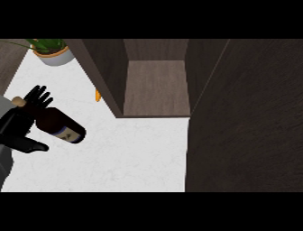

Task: Pick up the wine, place it into the cabinet and close the cabinet

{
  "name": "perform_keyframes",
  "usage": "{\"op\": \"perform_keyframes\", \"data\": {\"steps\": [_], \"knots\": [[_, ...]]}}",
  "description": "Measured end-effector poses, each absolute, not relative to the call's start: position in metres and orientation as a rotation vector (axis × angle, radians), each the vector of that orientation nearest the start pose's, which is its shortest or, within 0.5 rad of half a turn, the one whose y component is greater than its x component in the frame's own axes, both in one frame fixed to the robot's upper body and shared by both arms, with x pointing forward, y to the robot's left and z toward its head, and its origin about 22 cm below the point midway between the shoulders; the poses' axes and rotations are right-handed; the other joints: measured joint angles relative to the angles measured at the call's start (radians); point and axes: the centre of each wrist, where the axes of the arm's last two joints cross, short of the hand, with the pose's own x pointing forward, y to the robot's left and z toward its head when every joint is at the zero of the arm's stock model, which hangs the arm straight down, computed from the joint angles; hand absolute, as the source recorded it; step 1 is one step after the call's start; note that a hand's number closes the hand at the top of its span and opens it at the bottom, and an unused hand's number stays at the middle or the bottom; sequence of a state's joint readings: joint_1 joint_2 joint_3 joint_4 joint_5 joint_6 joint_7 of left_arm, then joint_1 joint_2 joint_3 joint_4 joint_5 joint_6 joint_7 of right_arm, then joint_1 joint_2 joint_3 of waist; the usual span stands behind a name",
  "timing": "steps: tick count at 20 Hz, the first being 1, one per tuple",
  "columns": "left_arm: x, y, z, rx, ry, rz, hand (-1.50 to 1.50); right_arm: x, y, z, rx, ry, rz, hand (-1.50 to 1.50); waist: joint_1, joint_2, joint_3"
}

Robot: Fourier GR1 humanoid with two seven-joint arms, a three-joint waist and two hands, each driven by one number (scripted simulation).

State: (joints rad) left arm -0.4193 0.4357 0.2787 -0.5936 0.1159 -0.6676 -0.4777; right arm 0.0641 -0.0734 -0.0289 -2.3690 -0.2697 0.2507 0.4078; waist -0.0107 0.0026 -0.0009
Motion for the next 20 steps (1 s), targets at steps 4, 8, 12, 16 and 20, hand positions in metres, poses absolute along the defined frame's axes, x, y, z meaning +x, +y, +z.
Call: {"op": "perform_keyframes", "data": {"steps": [4,8,12,16,20], "knots": [[0.300,0.404,-0.055,-0.272,-1.531,-0.138,-1.50,0.163,-0.239,0.168,0.280,-1.905,0.254,-1.50,-0.002,0.001,0.000],[0.298,0.395,-0.068,-0.263,-1.509,-0.147,-1.50,0.166,-0.233,0.168,0.271,-1.912,0.258,-1.50,-0.006,0.003,-0.001],[0.300,0.390,-0.074,-0.250,-1.502,-0.144,-1.50,0.162,-0.233,0.167,0.262,-1.909,0.271,-1.50,-0.010,0.004,-0.001],[0.298,0.387,-0.080,-0.251,-1.488,-0.127,-1.50,0.161,-0.236,0.167,0.266,-1.911,0.275,-1.50,-0.012,0.005,-0.002],[0.291,0.384,-0.090,-0.274,-1.480,-0.091,-1.50,0.163,-0.236,0.165,0.264,-1.916,0.276,-1.50,-0.013,0.006,-0.002]]}}
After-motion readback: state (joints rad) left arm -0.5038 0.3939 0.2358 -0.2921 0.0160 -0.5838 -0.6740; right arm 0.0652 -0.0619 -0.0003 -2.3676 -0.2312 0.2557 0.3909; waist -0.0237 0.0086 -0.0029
